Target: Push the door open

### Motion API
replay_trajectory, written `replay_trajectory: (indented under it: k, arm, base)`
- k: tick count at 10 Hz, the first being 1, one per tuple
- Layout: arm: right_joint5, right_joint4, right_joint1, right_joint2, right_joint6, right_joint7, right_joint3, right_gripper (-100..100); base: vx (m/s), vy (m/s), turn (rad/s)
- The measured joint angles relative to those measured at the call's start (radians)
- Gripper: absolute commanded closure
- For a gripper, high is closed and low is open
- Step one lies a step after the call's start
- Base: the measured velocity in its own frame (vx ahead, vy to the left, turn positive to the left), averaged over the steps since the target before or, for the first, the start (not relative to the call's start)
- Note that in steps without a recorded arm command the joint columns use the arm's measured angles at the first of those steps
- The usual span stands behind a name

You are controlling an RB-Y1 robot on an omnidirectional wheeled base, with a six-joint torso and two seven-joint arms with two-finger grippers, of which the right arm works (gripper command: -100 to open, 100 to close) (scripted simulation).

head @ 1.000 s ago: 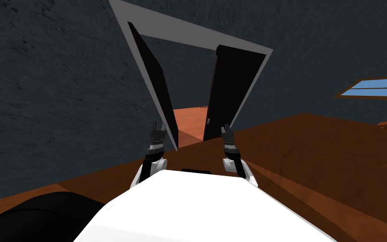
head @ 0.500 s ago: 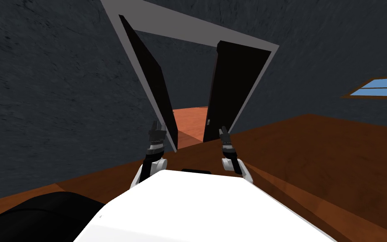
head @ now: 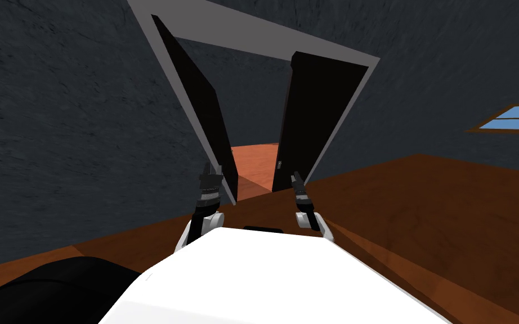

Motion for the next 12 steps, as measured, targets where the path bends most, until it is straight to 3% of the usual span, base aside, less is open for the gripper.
replay_trajectory:
  k: [12]
  arm:
    - [0.031, 0.334, -0.122, -0.011, -0.065, -0.073, -0.015, -100]
  base:
    - [0.074, -0.047, 0.024]
